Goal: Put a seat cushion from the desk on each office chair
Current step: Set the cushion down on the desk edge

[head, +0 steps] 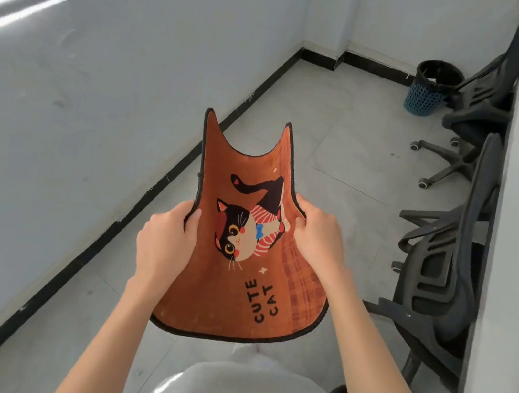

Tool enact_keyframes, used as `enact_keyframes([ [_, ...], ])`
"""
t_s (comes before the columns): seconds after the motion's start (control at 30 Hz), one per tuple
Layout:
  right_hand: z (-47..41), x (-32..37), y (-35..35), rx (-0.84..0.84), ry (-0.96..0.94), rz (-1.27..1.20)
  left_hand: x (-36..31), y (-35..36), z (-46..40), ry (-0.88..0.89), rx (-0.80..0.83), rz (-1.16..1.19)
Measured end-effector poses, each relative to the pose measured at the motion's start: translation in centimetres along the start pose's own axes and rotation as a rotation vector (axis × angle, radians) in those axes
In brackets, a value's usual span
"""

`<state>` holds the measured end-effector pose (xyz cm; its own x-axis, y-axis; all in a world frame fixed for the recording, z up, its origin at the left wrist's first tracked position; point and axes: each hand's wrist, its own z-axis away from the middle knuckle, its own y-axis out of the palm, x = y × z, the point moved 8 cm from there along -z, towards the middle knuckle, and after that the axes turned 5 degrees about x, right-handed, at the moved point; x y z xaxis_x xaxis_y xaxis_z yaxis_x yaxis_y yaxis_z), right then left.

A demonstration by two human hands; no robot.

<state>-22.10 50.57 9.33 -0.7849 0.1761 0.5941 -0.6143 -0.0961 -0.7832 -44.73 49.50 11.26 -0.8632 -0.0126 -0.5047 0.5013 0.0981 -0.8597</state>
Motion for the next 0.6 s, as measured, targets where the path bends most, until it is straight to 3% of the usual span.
enact_keyframes([
  [0.27, -18.2, 1.2, -3.0, -0.076, 0.059, -0.005, -1.1, 3.3, -19.9, 0.028, 0.028, 0.012],
  [0.6, -37.0, -3.9, -12.5, -0.316, 0.368, -0.105, -13.7, 12.7, -45.9, 0.367, 0.319, 0.043],
])
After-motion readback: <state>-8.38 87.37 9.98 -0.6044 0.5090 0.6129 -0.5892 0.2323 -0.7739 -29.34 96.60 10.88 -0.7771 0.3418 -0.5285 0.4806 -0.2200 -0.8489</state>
